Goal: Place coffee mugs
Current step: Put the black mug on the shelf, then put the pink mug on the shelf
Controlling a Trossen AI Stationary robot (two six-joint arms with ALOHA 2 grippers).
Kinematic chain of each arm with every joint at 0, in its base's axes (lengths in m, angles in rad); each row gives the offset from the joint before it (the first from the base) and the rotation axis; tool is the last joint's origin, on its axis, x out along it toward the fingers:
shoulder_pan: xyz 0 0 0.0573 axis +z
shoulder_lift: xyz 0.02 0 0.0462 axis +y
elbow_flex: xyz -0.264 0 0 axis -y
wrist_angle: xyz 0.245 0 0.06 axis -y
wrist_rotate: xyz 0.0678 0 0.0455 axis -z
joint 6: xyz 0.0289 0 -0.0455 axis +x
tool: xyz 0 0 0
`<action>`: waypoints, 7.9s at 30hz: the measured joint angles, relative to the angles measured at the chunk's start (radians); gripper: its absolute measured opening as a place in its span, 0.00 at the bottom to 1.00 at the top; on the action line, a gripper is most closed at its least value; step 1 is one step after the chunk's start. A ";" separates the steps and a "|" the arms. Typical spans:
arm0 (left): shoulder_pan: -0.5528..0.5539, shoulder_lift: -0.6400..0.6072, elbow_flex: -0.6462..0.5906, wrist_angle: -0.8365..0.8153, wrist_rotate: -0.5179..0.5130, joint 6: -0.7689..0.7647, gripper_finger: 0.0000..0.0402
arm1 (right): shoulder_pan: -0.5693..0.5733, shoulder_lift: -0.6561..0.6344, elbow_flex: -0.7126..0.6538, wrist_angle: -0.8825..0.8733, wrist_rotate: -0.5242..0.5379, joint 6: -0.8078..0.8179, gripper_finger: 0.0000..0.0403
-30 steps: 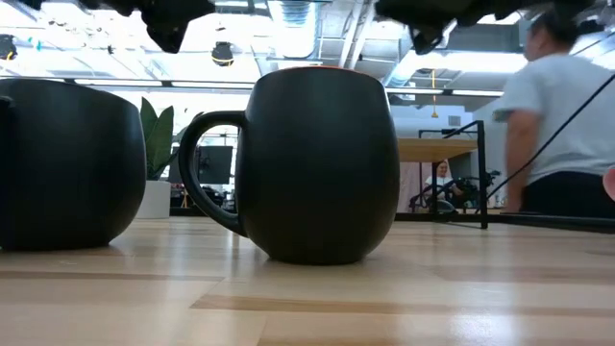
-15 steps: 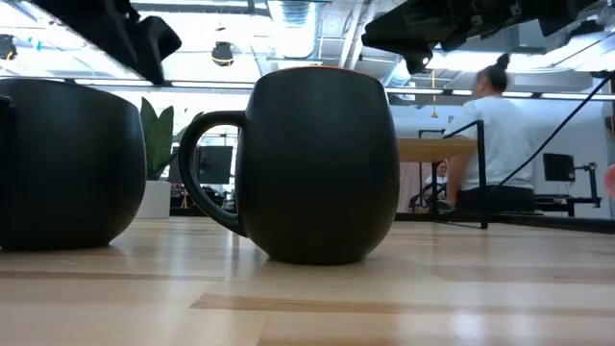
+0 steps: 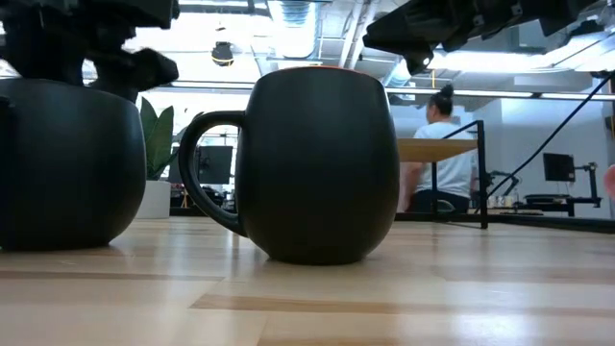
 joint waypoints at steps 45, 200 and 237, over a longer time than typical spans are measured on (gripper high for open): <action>0.703 0.306 0.903 -0.195 -0.211 0.401 0.00 | 0.071 -0.202 0.000 -0.156 0.041 -0.011 0.27; 0.334 -0.643 -0.649 1.184 0.012 0.121 0.34 | 0.351 0.248 0.507 -1.721 -0.114 1.342 0.45; 0.334 -0.643 -0.649 1.187 0.003 0.147 0.34 | 0.217 0.223 0.753 -1.671 0.026 0.865 0.09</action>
